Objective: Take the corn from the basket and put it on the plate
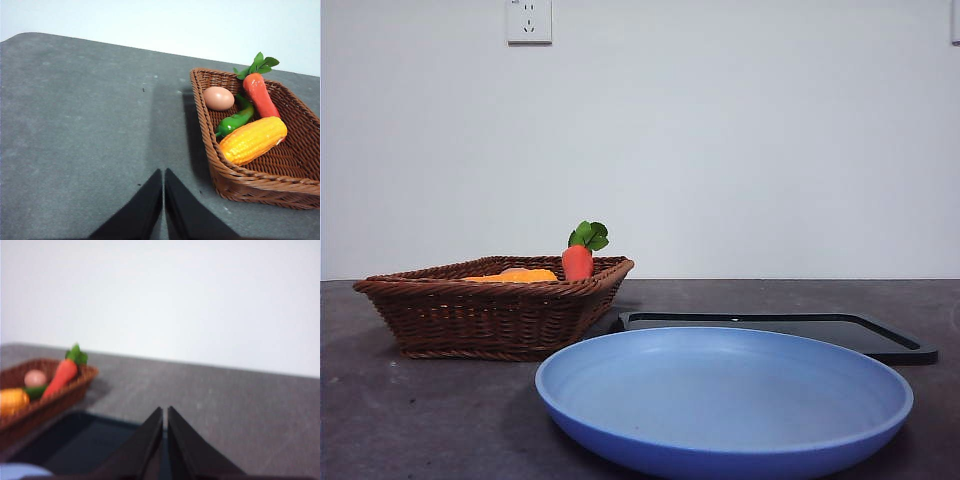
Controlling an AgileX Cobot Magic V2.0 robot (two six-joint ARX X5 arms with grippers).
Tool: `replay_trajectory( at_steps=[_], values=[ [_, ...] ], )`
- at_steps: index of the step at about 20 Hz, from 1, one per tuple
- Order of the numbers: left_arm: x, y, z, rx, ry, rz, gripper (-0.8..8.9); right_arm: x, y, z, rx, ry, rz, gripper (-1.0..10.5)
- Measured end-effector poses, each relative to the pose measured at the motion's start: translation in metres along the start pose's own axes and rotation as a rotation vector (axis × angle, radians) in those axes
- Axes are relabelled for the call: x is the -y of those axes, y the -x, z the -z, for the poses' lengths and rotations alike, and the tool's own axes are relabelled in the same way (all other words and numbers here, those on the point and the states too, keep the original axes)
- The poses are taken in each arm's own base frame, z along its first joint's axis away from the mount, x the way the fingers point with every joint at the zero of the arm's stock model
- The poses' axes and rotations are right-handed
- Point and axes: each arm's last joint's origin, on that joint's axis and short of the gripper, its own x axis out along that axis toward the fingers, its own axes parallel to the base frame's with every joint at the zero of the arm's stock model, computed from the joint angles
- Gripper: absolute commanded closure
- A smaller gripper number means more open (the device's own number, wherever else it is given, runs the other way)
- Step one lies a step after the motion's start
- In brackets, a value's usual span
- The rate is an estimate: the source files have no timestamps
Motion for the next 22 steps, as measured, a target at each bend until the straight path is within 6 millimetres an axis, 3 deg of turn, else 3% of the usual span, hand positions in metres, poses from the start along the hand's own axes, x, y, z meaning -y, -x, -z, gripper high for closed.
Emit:
replay_trajectory(
  at_steps=[16,22],
  values=[
    [0.0,0.0,0.0,0.0,0.001,0.0,8.05,0.0004,0.0001,-0.0046,0.048,-0.024,0.016,9.4],
    [0.0,0.0,-0.0001,0.001,0.076,0.0,8.06,0.0006,0.0001,-0.0047,0.049,-0.075,0.023,9.4]
  ],
)
